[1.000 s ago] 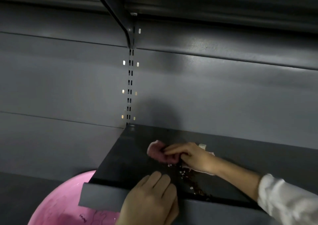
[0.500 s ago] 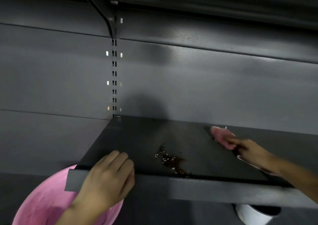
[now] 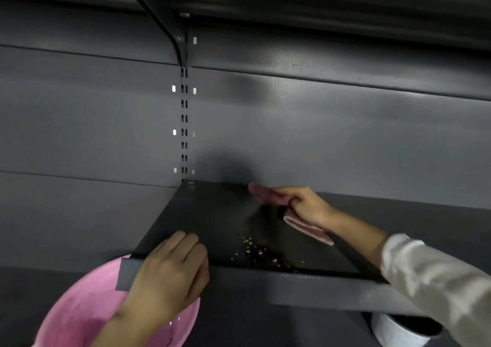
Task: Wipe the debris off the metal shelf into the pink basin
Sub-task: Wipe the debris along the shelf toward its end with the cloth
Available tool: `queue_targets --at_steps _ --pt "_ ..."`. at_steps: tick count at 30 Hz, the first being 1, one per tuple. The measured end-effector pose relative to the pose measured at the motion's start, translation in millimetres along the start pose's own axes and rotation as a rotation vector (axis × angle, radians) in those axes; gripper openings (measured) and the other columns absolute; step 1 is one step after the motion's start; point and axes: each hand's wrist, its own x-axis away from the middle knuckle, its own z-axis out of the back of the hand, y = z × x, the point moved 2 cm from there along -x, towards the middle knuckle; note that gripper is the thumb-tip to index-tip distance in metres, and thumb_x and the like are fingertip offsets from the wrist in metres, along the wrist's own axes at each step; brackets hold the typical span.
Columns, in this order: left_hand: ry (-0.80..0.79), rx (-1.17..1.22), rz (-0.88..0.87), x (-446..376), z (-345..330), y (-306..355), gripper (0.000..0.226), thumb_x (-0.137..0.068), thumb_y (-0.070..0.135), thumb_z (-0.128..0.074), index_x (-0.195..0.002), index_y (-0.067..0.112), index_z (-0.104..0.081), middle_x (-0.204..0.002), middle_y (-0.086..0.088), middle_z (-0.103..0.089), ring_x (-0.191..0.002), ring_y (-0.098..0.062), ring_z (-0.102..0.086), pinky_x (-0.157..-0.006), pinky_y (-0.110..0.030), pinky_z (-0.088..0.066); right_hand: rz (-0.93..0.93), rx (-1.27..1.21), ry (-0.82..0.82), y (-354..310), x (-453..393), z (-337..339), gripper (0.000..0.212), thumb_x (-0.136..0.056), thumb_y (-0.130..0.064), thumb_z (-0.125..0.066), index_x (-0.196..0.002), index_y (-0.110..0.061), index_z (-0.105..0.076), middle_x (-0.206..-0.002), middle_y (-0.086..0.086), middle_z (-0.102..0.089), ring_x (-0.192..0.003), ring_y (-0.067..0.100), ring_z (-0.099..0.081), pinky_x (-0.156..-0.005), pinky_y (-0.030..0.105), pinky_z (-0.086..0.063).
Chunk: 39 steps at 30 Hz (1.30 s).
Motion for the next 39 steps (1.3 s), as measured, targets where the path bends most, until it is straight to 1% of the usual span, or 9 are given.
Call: queue_targets --at_steps 4,12,18,20,22,26,29,32,39 --pt "-0.065 0.001 0.016 5 9 -8 0.029 -0.077 0.012 -0.042 -0.053 0.005 -0.056 -0.056 -0.008 -0.051 -0.062 -0.018 -0.032 -0.054 -0.028 -0.031 -0.090 0.078 -0.055 9 -28 -27 0.046 -0.082 0.016 -0.034 -0.120 0.001 -0.055 -0.135 0.013 -0.050 -0.124 0.020 -0.048 -0.111 0.026 -0.031" --pt "-0.070 0.029 0.024 6 8 -8 0.030 -0.077 0.011 -0.042 -0.051 0.004 -0.053 -0.054 -0.008 -0.048 -0.061 -0.018 -0.030 -0.053 -0.029 -0.029 0.099 -0.004 -0.294 -16 2 -47 0.054 -0.070 0.018 -0.034 -0.105 -0.006 -0.067 -0.109 -0.009 -0.059 -0.103 -0.012 -0.048 -0.089 -0.009 -0.028" --pt "-0.045 -0.030 0.016 8 15 -18 0.032 -0.077 0.010 -0.040 -0.048 0.004 -0.053 -0.052 -0.008 -0.048 -0.060 -0.019 -0.030 -0.053 -0.032 -0.029 0.061 0.022 -0.047 18 33 40 0.052 -0.068 0.029 -0.035 -0.104 0.006 -0.063 -0.114 0.002 -0.063 -0.104 -0.008 -0.054 -0.088 -0.006 -0.033" --pt "-0.046 -0.014 -0.010 10 19 -28 0.034 -0.079 0.010 -0.041 -0.048 0.004 -0.053 -0.051 -0.009 -0.047 -0.059 -0.019 -0.030 -0.053 -0.031 -0.029 -0.005 0.075 -0.068 42 64 68 0.026 -0.085 -0.006 -0.051 -0.102 -0.013 -0.069 -0.106 -0.023 -0.068 -0.098 -0.025 -0.050 -0.094 -0.002 -0.033" --pt "-0.042 0.002 -0.051 12 20 -38 0.036 -0.082 0.011 -0.040 -0.049 0.004 -0.054 -0.052 -0.008 -0.047 -0.059 -0.019 -0.031 -0.052 -0.031 -0.029 -0.154 0.155 -0.098 62 90 79 0.030 -0.085 -0.037 -0.053 -0.114 -0.031 -0.060 -0.112 -0.030 -0.063 -0.099 -0.028 -0.047 -0.105 0.008 -0.031" --pt "-0.006 0.018 -0.172 16 13 -43 0.044 -0.089 0.015 -0.035 -0.050 0.008 -0.055 -0.053 -0.007 -0.049 -0.061 -0.020 -0.032 -0.055 -0.031 -0.033 -0.371 0.335 -0.106 74 105 66 0.060 -0.084 0.019 -0.034 -0.135 -0.012 -0.031 -0.138 -0.027 -0.038 -0.121 -0.019 -0.031 -0.120 0.031 -0.012" --pt "0.015 0.056 -0.188 17 9 -46 0.029 -0.077 0.012 -0.043 -0.050 0.009 -0.051 -0.053 -0.006 -0.047 -0.058 -0.021 -0.037 -0.052 -0.034 -0.041 -0.400 0.347 -0.067 47 97 38 0.069 -0.078 0.023 -0.035 -0.137 -0.011 -0.029 -0.154 0.004 -0.012 -0.131 -0.011 -0.013 -0.113 0.016 0.001" --pt "0.042 0.112 -0.138 19 7 -45 0.024 -0.074 0.014 -0.042 -0.050 0.011 -0.049 -0.053 -0.006 -0.047 -0.062 -0.020 -0.034 -0.054 -0.030 -0.034 -0.404 0.355 -0.036 14 80 4 0.072 -0.077 0.023 -0.033 -0.139 -0.013 -0.027 -0.155 0.006 -0.006 -0.141 0.012 -0.007 -0.105 0.010 0.000" --pt "0.071 0.133 -0.099 20 9 -45 0.021 -0.072 0.017 -0.043 -0.052 0.015 -0.049 -0.054 -0.003 -0.048 -0.063 -0.019 -0.036 -0.057 -0.031 -0.031 -0.311 0.309 -0.038 -49 39 -59 0.064 -0.080 0.022 -0.028 -0.139 -0.004 -0.021 -0.154 0.012 -0.003 -0.143 0.018 0.001 -0.100 0.006 0.006"
